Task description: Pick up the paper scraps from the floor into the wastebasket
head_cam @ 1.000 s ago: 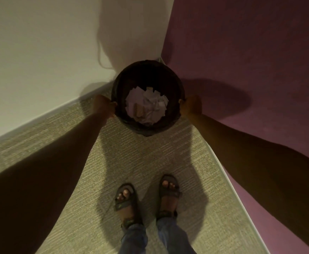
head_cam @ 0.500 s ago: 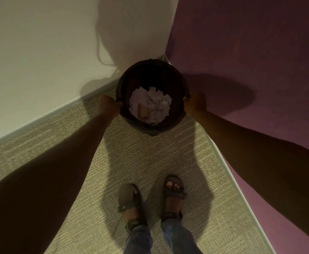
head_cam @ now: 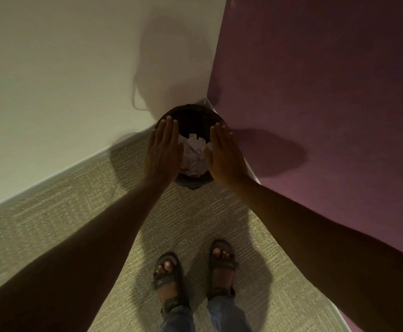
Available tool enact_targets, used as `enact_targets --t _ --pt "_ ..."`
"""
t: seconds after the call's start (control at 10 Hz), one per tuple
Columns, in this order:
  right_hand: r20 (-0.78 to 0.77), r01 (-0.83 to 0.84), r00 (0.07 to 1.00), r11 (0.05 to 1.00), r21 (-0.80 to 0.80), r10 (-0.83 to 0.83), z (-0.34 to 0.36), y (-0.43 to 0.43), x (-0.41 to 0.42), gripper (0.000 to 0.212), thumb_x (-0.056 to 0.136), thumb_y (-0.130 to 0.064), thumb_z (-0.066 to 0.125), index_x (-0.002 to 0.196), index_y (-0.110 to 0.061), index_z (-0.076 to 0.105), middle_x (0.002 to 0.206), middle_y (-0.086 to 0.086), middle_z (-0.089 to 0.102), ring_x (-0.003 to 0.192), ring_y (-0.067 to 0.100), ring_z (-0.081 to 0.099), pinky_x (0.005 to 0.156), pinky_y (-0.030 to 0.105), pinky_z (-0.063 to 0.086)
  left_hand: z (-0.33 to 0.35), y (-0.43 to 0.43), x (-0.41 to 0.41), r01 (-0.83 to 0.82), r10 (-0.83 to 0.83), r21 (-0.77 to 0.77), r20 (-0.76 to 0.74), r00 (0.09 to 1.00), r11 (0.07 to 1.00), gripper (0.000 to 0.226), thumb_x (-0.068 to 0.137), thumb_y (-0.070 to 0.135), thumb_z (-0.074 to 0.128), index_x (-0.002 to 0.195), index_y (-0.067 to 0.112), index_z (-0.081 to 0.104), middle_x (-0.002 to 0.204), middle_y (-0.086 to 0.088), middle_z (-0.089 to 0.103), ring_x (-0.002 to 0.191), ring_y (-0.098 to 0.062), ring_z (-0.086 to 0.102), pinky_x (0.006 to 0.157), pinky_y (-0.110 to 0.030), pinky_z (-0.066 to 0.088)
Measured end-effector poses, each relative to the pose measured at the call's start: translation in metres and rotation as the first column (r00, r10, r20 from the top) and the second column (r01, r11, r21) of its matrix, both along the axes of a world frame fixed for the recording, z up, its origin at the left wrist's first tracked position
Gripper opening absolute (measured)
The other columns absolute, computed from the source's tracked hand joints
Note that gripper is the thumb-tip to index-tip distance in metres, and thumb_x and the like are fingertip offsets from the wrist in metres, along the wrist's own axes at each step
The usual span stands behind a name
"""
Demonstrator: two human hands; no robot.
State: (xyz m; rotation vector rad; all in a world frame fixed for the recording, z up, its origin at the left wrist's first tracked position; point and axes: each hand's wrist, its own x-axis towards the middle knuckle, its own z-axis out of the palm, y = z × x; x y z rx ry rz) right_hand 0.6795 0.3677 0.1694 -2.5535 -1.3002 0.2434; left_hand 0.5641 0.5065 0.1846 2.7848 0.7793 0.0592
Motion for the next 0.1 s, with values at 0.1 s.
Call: enact_targets --t 0.1 --pt "0.037 -0.022 0.999 1.0 -0.018 0.022 0.0013 0.0041 -0.0039 0.064 0.102 -0.04 0.022 0.146 0.005 0.036 0.152 0.026 0.037 0.143 0.039 0.034 0.111 0.053 0.036 -0.0022 -0.0064 -0.0005 -0.007 0.009 0.045 -0.036 0.999 0.999 0.057 0.102 0.027 0.025 0.151 0.001 0.015 0.16 -0.019 0.013 0.149 -0.03 0.01 0.121 -0.046 0.014"
